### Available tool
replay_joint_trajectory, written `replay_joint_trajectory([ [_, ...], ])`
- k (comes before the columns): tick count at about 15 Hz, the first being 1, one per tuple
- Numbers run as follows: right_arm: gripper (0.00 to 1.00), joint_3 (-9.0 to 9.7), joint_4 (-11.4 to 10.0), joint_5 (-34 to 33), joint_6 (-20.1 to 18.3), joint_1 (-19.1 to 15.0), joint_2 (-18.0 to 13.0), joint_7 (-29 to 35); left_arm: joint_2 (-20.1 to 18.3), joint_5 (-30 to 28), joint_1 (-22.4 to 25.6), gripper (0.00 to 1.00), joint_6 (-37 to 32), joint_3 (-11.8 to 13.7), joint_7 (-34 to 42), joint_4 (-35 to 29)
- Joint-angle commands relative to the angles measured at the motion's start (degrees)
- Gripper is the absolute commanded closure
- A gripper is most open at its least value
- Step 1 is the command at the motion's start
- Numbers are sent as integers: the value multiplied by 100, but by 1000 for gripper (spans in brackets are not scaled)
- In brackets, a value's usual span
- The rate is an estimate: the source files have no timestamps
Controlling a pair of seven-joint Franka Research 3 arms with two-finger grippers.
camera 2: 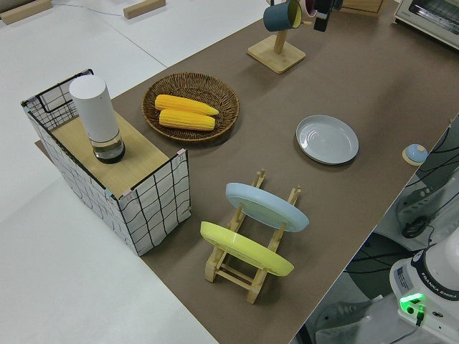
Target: Pick gray plate from table and place it on lower plate rack with left arm
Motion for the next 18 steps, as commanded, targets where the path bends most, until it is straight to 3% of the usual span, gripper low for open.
replay_joint_trajectory([
  [1,11,103,42,109,-88,-143,-12,53,-16,16,-71,2,-113,-7,-26,-49],
  [11,13,103,42,109,-88,-143,-12,53,-16,16,-89,2,-87,11,-60,-269],
  [18,13,103,42,109,-88,-143,-12,53,-482,-36,-177,5,870,19,-69,-1989],
])
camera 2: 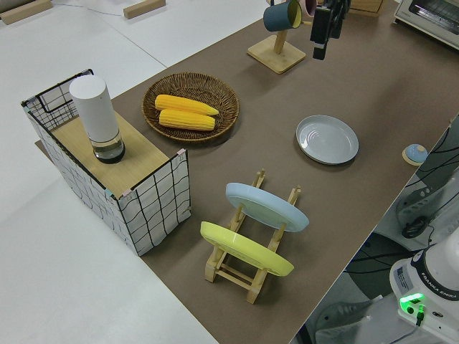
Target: Pick gray plate from table and place it on lower plate rack with left arm
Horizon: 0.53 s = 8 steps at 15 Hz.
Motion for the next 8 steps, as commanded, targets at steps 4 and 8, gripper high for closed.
replay_joint_trajectory([
  [4,13,103,42,109,-88,-143,-12,53,-1000,-148,-92,2,1724,55,-66,-2468],
  [8,13,103,42,109,-88,-143,-12,53,-1072,-183,-92,2,2454,47,-75,-3374],
])
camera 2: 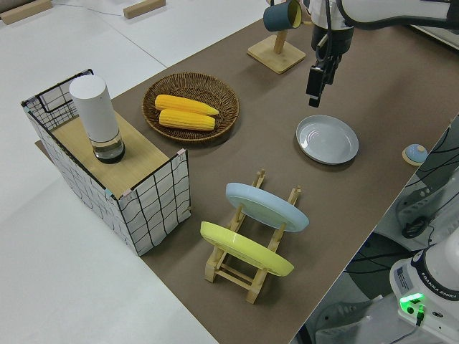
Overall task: Pick gray plate from table and place it on lower plate rack with left arm
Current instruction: 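Move the left gripper toward the edge of the gray plate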
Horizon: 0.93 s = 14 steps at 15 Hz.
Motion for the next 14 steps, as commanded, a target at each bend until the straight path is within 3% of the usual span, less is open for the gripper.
replay_joint_trajectory([
  [1,13,103,42,109,-88,-143,-12,53,-355,-72,-105,2,891,35,-75,-1151],
  [8,11,103,42,109,-88,-143,-12,53,-198,-274,-114,5,2447,-9,-84,-2409],
  [14,11,103,42,109,-88,-143,-12,53,224,-397,-175,9,3169,-27,-92,-2744],
])
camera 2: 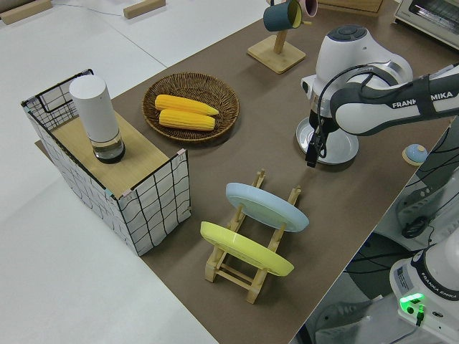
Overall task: Pick gray plate from table and place it on lower plate rack with left arm
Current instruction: 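Move the left gripper toward the edge of the gray plate, then close the left gripper on the gray plate's rim nearest it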
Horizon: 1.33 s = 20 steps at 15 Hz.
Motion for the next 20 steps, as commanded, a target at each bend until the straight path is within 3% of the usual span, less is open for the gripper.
replay_joint_trajectory([
  [1,13,103,42,109,-88,-143,-12,53,301,-77,-182,9,366,20,-110,-116],
  [6,13,103,42,109,-88,-143,-12,53,732,-77,-384,13,876,20,-470,-116],
  [7,11,103,42,109,-88,-143,-12,53,750,-77,-428,117,894,20,-566,-116],
  [10,11,103,42,109,-88,-143,-12,53,742,-77,-472,777,807,20,-629,-98],
  [11,11,103,42,109,-88,-143,-12,53,742,-77,-481,922,754,20,-646,-89],
  [12,13,103,42,109,-88,-143,-12,53,742,-77,-481,999,719,20,-655,-72],
  [20,11,103,42,117,-88,-143,-12,53,742,-69,-516,1000,657,20,-638,-28],
])
